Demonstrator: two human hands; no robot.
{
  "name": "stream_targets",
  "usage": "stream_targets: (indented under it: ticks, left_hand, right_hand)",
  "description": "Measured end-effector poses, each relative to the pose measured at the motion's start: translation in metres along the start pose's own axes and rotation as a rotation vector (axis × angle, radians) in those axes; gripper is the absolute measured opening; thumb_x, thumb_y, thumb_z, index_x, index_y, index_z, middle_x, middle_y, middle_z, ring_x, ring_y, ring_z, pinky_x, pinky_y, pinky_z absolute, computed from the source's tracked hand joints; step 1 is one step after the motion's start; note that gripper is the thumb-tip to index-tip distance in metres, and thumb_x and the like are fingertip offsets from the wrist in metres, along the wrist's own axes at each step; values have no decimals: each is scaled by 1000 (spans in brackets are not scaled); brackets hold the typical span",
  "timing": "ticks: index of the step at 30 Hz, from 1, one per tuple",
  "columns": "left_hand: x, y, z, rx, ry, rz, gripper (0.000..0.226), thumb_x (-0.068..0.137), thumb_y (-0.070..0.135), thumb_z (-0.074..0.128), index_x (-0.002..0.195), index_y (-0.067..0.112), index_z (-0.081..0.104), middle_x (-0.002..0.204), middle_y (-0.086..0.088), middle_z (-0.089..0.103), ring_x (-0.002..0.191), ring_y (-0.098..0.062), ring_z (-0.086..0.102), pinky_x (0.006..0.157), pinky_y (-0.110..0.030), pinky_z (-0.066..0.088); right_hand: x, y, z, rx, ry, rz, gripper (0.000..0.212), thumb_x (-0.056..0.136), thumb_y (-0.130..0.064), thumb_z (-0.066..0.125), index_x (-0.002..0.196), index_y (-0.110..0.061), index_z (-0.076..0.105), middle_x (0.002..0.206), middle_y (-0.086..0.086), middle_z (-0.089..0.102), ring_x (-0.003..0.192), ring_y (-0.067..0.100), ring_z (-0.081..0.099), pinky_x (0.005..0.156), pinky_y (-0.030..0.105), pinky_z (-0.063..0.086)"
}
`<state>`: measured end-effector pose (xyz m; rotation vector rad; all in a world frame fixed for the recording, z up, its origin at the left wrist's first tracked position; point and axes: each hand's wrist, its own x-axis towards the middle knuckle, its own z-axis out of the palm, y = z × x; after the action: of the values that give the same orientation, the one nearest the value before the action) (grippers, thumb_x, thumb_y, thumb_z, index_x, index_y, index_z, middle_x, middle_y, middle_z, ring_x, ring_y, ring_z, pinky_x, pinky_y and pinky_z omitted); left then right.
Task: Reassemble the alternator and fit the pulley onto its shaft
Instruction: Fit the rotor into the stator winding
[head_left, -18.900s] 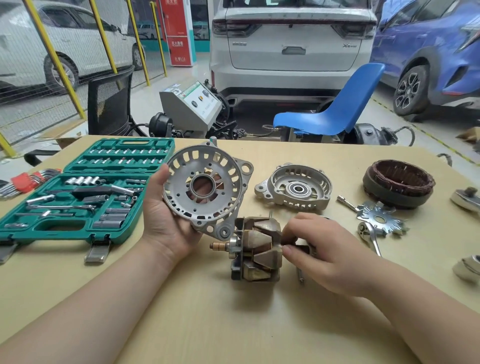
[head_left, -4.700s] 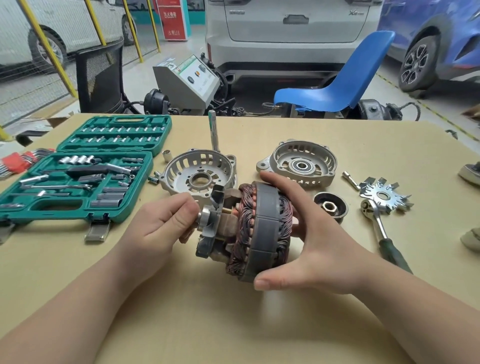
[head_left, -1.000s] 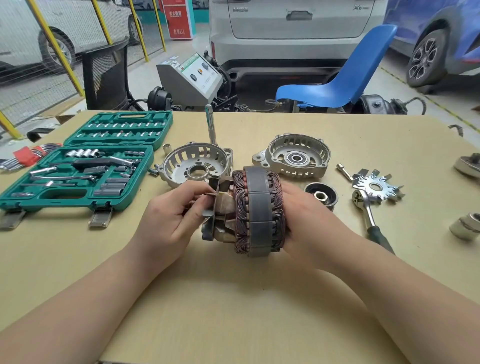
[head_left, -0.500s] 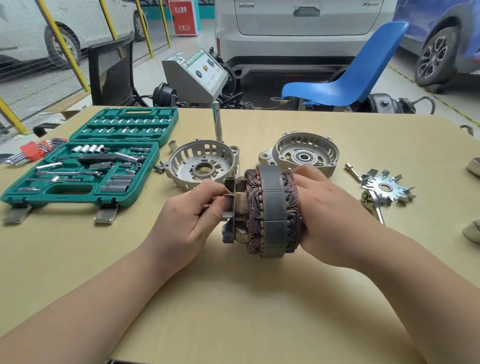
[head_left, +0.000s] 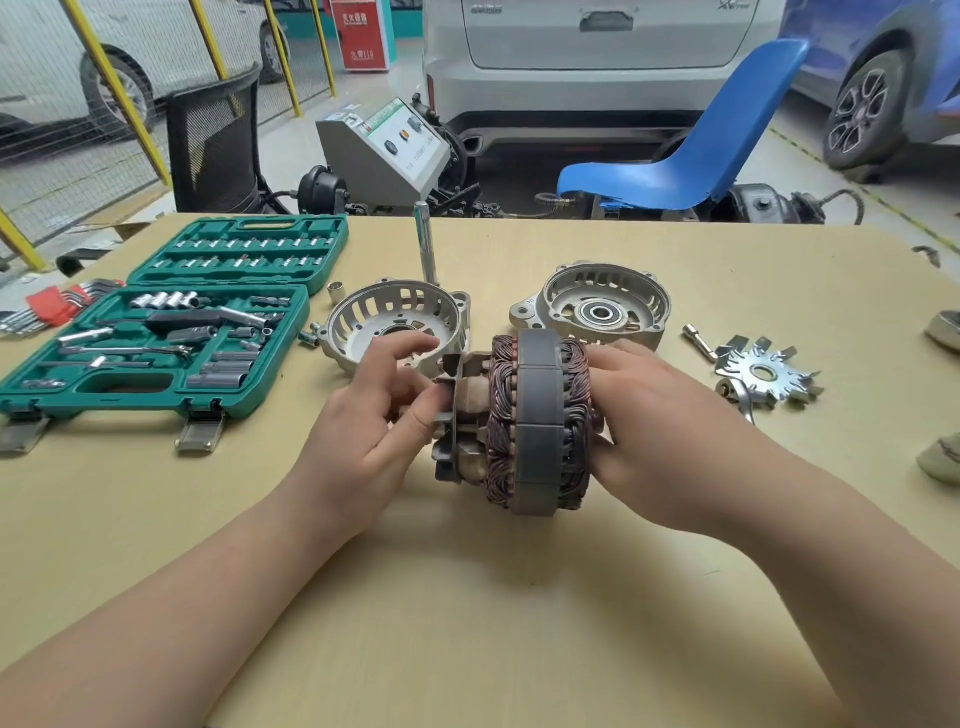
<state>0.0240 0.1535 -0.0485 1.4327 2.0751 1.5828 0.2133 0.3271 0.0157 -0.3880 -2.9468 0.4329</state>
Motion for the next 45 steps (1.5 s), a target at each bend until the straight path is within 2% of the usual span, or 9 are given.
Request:
stream_targets:
  ticks: [3,6,10,15,19,31,37,43,45]
  left_hand:
    - [3,-3,1,-6,-5,-16,34,107,49,47,139,42,59,123,6,66,114,-22,66,98,-49,56]
    - [4,1,4,-172,-14,-121,38,106,43,50,140,37,65,135,0,69,126,-27,67,108,-64,52]
    - [1,11,14,-365,-5,-154,35,100,49,57,131,40,70,129,-7,75,119,-36,71,101,-66,56]
    - [0,18,21,-465,13,-173,32,103,44,58,129,31,71,118,-13,75,95,-27,77,72,-41,64]
    - [-2,16,26,-253,61,-113,33,108,52,52,132,37,67,114,-2,77,101,-30,76,82,-56,62]
    - [-3,16,30,-108,154,-90,42,105,57,47,134,35,68,108,2,80,97,-27,77,81,-60,62]
    - [-4,14,31,-69,190,-73,37,109,44,49,135,27,69,108,8,79,98,-20,77,81,-52,63]
    - [2,11,32,-124,191,-104,37,106,58,48,132,40,68,110,7,80,102,-24,77,85,-60,62]
    - [2,10,32,-151,191,-110,37,104,59,49,130,41,69,112,6,80,104,-26,77,88,-61,61]
  right_hand:
    - [1,3,2,49,9,30,30,88,-35,40,109,-35,61,116,-17,57,113,16,48,96,42,48]
    - [3,5,4,99,27,22,29,94,-29,48,117,-34,64,122,-15,58,120,17,49,101,42,47]
    - [4,10,4,197,18,-32,32,97,-25,56,125,-38,65,127,-17,55,125,13,51,104,41,48]
    - [3,14,5,234,25,-82,34,98,-25,56,127,-41,63,130,-18,54,126,8,48,106,35,46]
    - [2,18,8,262,36,-70,33,96,-18,58,123,-37,65,129,-14,55,127,8,49,106,37,47]
    - [3,16,14,320,40,-32,38,97,-21,56,127,-44,61,135,-18,50,134,7,42,111,39,44]
    - [4,16,11,394,73,-64,34,97,-13,61,119,-37,70,128,-17,60,128,8,52,105,36,47]
    - [5,11,23,593,257,97,23,97,-18,65,111,-37,63,110,-23,68,103,-5,64,78,10,50]
    - [9,10,29,822,380,201,19,101,-19,62,109,-36,60,106,-21,67,89,-7,64,66,8,48]
